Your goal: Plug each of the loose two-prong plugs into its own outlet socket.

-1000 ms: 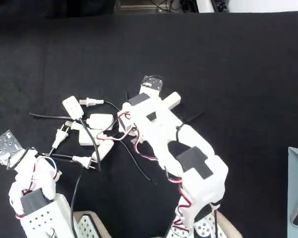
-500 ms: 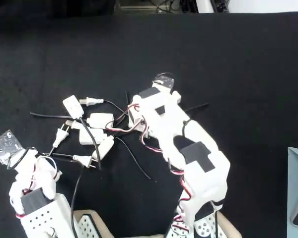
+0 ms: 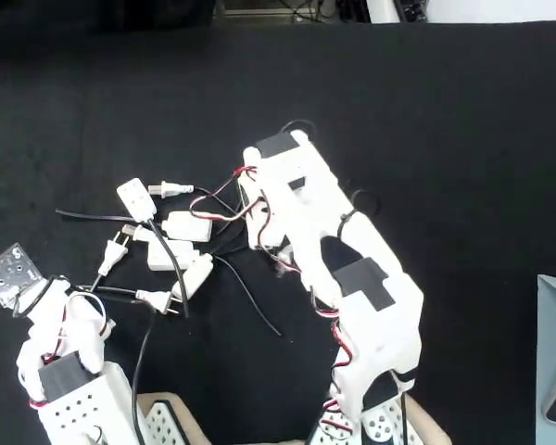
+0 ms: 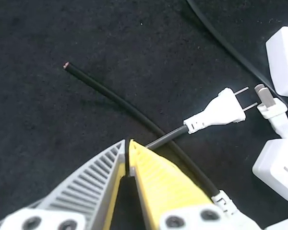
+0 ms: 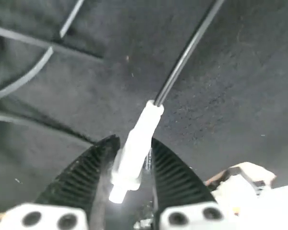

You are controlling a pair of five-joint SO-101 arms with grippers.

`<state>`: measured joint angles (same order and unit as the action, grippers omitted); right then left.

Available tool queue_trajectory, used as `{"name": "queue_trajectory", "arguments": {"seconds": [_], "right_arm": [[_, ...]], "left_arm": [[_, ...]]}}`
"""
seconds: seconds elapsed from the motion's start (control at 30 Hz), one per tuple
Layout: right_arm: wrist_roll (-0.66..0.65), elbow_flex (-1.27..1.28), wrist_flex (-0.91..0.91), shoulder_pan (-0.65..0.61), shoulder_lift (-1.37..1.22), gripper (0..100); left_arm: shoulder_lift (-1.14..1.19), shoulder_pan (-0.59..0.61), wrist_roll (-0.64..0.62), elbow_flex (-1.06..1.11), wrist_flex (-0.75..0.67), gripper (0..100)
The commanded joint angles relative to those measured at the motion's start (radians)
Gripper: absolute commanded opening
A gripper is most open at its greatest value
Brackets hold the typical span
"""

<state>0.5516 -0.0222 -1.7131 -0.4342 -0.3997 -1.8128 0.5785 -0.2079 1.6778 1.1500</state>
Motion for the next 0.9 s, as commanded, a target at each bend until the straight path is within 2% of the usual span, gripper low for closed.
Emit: {"name": "queue_trajectory", "arguments": {"seconds": [0.0, 0.13, 0.3, 0.47, 0.6, 0.73, 0.87], "right_arm": [[-0.109, 0.005, -0.025, 0.000, 0.162, 1.1], [-0.209, 0.076, -0.014, -0.041, 0.375, 1.1], [-0.285, 0.240, 0.100, -0.055, 0.642, 1.1], [-0.497, 0.414, 0.189, -0.077, 0.820, 1.1], [-0.654, 0.590, 0.310, -0.100, 0.837, 1.1], [-0.744, 0.742, 0.488, -0.098, 0.766, 1.1], [-0.833, 0.783, 0.588, -0.098, 0.645, 1.1]], "left_arm": [[-0.006, 0.010, 0.009, -0.001, -0.018, 3], [-0.006, 0.010, 0.009, -0.001, -0.018, 3], [-0.006, 0.010, 0.009, -0.001, -0.018, 3], [-0.006, 0.010, 0.009, -0.001, -0.018, 3], [-0.006, 0.010, 0.009, -0.001, -0.018, 3], [-0.006, 0.010, 0.009, -0.001, -0.018, 3], [-0.006, 0.010, 0.009, -0.001, -0.018, 3]]}}
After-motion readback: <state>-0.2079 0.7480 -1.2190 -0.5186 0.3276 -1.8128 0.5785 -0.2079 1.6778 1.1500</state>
